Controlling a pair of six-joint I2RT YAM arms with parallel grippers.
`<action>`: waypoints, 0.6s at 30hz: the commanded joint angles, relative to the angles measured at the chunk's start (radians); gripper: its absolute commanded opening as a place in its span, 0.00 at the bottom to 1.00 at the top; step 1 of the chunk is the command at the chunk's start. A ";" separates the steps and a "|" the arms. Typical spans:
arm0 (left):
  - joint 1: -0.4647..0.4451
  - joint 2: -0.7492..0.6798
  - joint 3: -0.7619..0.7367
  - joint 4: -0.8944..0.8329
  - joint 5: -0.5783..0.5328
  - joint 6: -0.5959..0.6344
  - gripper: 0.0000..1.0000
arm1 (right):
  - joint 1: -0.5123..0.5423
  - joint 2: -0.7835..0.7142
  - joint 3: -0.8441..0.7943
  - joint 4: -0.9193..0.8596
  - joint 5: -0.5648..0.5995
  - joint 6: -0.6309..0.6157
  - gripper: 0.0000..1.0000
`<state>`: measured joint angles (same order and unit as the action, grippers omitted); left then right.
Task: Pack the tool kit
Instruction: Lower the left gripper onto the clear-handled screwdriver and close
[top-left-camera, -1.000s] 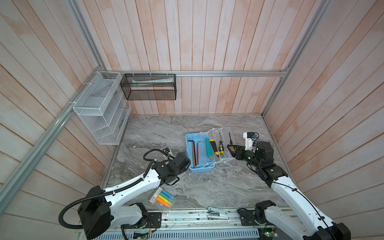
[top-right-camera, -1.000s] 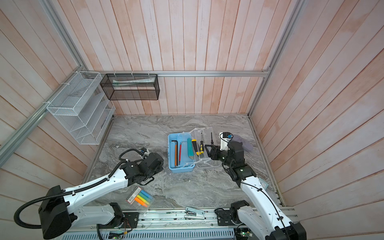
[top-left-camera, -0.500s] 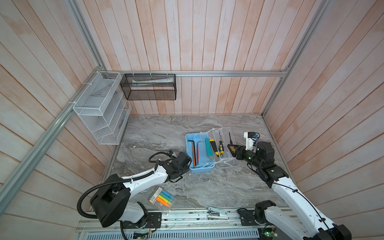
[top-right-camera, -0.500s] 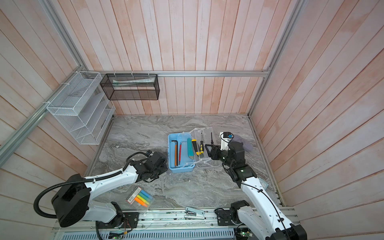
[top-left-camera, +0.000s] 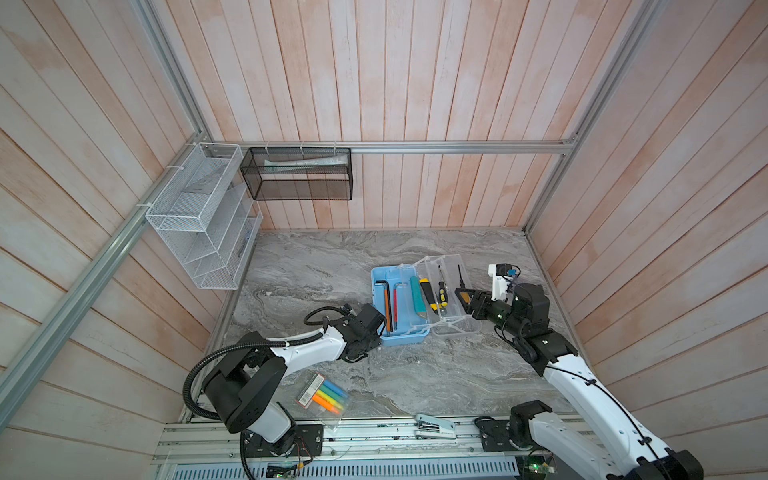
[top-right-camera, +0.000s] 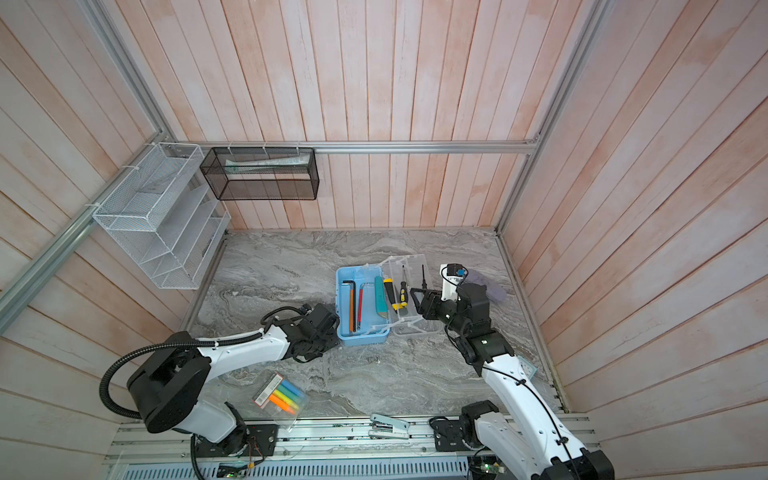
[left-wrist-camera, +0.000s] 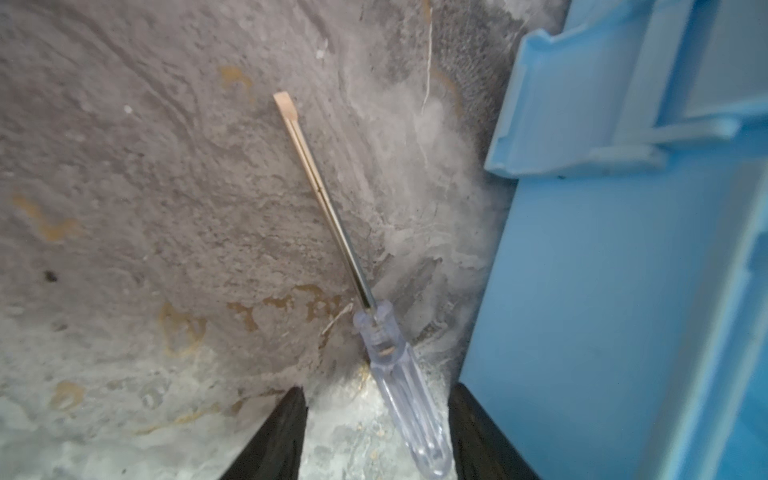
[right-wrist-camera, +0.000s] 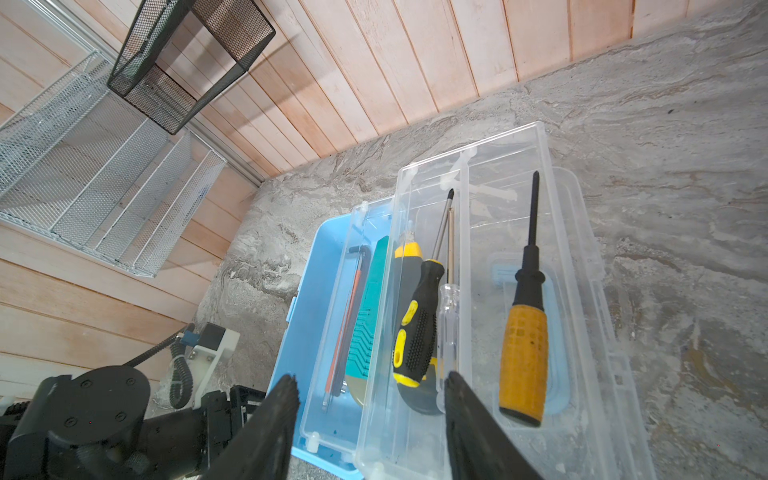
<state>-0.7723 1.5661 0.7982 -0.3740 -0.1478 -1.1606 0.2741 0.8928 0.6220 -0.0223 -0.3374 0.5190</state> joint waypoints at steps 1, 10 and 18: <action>0.005 0.028 0.030 0.010 0.013 0.024 0.57 | 0.004 -0.006 0.009 0.019 0.015 -0.013 0.56; 0.022 0.081 0.053 -0.042 0.029 0.070 0.48 | 0.004 -0.019 -0.005 0.033 0.009 -0.007 0.56; 0.022 0.137 0.127 -0.171 0.003 0.160 0.38 | 0.002 -0.014 -0.016 0.057 -0.006 0.007 0.56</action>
<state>-0.7555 1.6619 0.9085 -0.4618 -0.1272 -1.0477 0.2741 0.8871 0.6209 0.0067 -0.3382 0.5228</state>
